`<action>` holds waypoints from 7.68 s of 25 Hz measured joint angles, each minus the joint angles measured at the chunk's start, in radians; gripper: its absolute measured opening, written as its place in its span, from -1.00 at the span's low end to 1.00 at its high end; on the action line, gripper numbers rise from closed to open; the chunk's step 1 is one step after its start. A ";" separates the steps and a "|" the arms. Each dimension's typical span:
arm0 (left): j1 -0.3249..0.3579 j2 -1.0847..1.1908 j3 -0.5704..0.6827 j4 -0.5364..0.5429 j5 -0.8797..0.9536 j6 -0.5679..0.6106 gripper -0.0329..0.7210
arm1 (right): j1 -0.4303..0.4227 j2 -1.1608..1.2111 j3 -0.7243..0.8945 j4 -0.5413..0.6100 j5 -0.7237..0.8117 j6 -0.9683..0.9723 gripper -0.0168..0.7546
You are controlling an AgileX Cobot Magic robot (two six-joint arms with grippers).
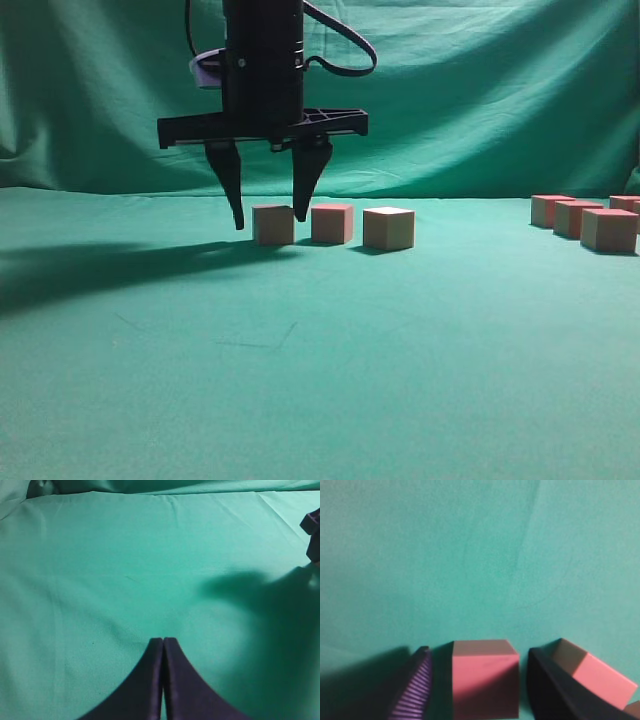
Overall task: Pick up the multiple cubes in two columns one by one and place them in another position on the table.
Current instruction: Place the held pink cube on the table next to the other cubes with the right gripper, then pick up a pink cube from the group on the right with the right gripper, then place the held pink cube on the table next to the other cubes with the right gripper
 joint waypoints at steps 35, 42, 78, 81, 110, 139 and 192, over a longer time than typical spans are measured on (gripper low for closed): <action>0.000 0.000 0.000 0.000 0.000 0.000 -0.91 | -0.138 -0.349 -0.380 0.036 0.087 -0.246 0.03; 0.000 0.000 0.000 0.000 0.000 0.000 -0.91 | -0.149 -0.606 -0.097 0.067 0.089 -0.301 0.03; 0.000 0.000 0.000 0.000 0.000 0.000 -0.91 | -0.707 -0.860 1.250 0.013 -0.471 -0.250 0.03; 0.000 0.000 0.000 0.000 0.000 0.000 -0.91 | -0.707 -0.807 1.250 0.023 -0.514 -0.259 0.03; 0.000 0.000 0.000 0.000 0.000 0.000 -0.91 | -0.718 -0.679 1.250 0.001 -0.688 -0.266 -0.25; 0.000 0.000 0.000 0.000 0.000 0.000 -0.91 | 0.039 -0.771 0.722 0.409 -0.139 -0.495 -0.25; 0.000 0.000 0.000 0.000 0.000 0.000 -0.91 | 0.150 -0.102 0.218 -0.131 -0.074 0.421 -0.25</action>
